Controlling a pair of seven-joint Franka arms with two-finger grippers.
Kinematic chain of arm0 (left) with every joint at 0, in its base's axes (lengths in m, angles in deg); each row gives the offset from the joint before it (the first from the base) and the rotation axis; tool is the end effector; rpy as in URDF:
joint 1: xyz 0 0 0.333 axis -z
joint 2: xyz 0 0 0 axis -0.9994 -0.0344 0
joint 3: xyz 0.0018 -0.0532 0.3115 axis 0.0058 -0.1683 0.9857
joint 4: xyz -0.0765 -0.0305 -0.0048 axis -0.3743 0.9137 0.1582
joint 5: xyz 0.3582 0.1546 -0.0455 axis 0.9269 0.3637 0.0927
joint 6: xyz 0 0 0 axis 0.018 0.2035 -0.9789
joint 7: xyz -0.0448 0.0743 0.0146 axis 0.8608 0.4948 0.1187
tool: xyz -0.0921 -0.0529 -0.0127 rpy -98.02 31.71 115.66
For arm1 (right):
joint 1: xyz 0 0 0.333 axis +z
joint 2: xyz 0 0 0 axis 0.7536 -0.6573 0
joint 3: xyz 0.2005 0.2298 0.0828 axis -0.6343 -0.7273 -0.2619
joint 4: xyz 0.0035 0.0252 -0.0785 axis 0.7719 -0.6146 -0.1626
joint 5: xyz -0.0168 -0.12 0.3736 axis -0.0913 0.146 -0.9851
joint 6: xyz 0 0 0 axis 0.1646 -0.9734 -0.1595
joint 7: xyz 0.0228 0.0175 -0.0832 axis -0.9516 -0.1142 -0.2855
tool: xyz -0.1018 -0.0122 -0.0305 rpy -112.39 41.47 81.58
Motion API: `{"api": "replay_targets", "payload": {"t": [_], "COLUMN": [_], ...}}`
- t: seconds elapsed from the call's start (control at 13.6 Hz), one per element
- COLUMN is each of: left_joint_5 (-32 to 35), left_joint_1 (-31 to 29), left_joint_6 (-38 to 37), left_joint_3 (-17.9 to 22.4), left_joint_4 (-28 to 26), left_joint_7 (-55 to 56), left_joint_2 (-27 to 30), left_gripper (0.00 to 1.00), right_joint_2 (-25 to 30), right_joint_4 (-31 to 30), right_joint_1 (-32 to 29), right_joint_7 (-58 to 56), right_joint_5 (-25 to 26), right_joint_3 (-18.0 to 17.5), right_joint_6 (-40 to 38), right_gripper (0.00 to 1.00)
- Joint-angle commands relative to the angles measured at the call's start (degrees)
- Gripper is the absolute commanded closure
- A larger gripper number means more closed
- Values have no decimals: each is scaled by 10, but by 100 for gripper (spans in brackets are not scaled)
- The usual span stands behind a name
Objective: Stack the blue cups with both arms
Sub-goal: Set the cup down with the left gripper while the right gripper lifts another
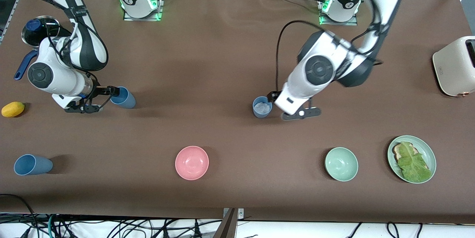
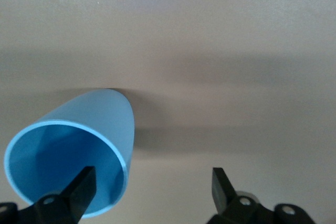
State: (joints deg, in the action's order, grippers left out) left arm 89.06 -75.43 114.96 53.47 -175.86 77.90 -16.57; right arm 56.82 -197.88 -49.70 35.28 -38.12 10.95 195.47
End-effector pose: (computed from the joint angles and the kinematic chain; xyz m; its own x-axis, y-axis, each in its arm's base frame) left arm 0.5980 -0.3020 0.3905 0.9765 0.1393 -0.1648 0.1454 -0.9890 0.0260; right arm 0.5580 -0.0218 0.2551 0.9777 0.0224 -0.2087 0.0312 -0.9988 0.0387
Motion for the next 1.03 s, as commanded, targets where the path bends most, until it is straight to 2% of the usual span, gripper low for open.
{"api": "replay_targets", "payload": {"t": [0.0, 0.15, 0.29, 0.44, 0.59, 0.73, 0.95], "left_joint_5": [14, 13, 12, 6, 6, 4, -12], "left_joint_1": [-41, -85, -117, -165, -174, -163, -144], "left_joint_6": [-46, -95, -138, -169, -171, -170, -169], "left_joint_3": [-3, -6, -3, -11, 4, 58, 129], "left_joint_4": [-6, 1, 22, 41, 34, 21, -22], "left_joint_7": [-80, -136, -210, -266, -336, -407, -492], "left_joint_2": [39, 77, 104, 111, 127, 155, 208], "left_gripper": [0, 0, 0, 0, 0, 0, 0], "right_joint_2": [-5, -6, -6, -6, -5, -5, -5], "right_joint_4": [-1, -1, 0, 1, 4, 31, 85], "right_joint_1": [-4, -4, -4, -4, -3, -3, 6], "right_joint_7": [-6, 0, 1, 0, -2, 2, 56], "right_joint_5": [7, 3, 2, 1, 1, -3, -48], "right_joint_3": [-5, -8, -9, -10, -13, -26, -50], "right_joint_6": [4, 2, 1, 1, -3, -40, -121], "right_gripper": [45, 81, 100, 100, 100, 100, 100]}}
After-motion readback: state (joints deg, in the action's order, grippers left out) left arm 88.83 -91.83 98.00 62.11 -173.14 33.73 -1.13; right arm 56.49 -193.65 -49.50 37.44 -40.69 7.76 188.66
